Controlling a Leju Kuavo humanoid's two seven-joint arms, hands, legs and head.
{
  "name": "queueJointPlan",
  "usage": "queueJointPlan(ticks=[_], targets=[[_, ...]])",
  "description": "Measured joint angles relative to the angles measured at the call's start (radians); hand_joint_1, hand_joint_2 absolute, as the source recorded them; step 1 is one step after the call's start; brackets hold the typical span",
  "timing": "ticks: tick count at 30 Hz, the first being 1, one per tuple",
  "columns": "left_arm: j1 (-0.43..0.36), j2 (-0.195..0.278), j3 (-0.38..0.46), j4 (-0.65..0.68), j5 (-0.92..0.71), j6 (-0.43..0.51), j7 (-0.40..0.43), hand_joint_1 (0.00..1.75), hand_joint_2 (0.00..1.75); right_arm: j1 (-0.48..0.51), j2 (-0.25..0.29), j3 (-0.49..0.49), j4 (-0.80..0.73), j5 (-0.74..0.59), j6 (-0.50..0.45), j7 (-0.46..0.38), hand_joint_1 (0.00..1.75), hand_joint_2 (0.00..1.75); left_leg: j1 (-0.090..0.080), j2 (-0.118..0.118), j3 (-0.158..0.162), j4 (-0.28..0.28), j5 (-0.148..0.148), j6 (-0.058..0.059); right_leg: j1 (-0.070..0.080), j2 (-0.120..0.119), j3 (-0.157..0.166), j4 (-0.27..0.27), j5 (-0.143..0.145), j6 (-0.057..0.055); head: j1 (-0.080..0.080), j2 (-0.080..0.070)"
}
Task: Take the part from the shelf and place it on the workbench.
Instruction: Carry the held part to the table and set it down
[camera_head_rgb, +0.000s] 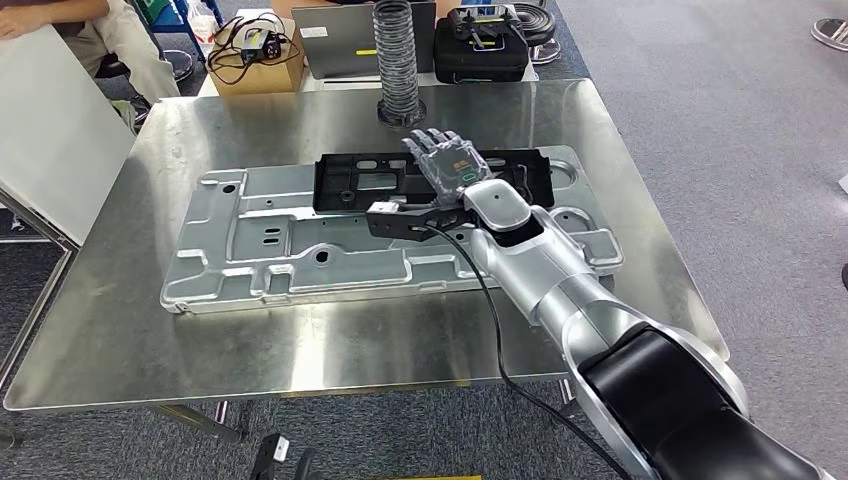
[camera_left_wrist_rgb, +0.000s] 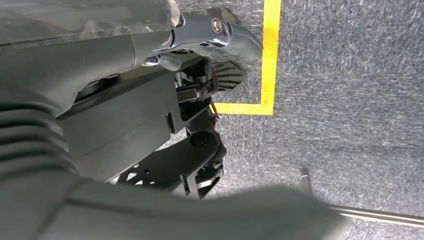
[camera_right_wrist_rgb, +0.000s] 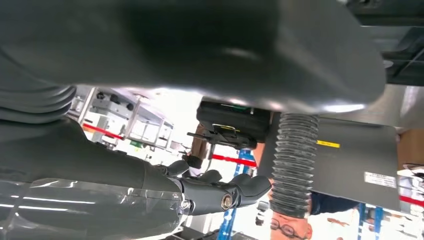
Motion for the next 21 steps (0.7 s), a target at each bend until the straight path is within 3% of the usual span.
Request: queueJointPlan(ticks=[14, 21], targets=[[0.0, 0.0, 0.0, 0.0, 0.009, 0.01, -0.016, 0.0, 0.0, 0.0, 0.036, 0.0, -0.038, 0.014, 0.0, -0.038, 0.0, 0.0, 0.0, 0.0, 0.0, 0.0, 0.0, 0.0, 0.0, 0.0, 0.0, 0.0, 0.0, 0.0, 0.0, 0.0], [0.0, 0.0, 0.0, 0.0, 0.018, 0.018, -0.016, 0.0, 0.0, 0.003, 0.062, 0.0, -0.101, -0.077, 0.045, -0.11, 0.0, 0.0, 0.0, 0.0, 0.0, 0.0, 0.0, 0.0, 0.0, 0.0, 0.0, 0.0, 0.0, 0.0, 0.0, 0.0]])
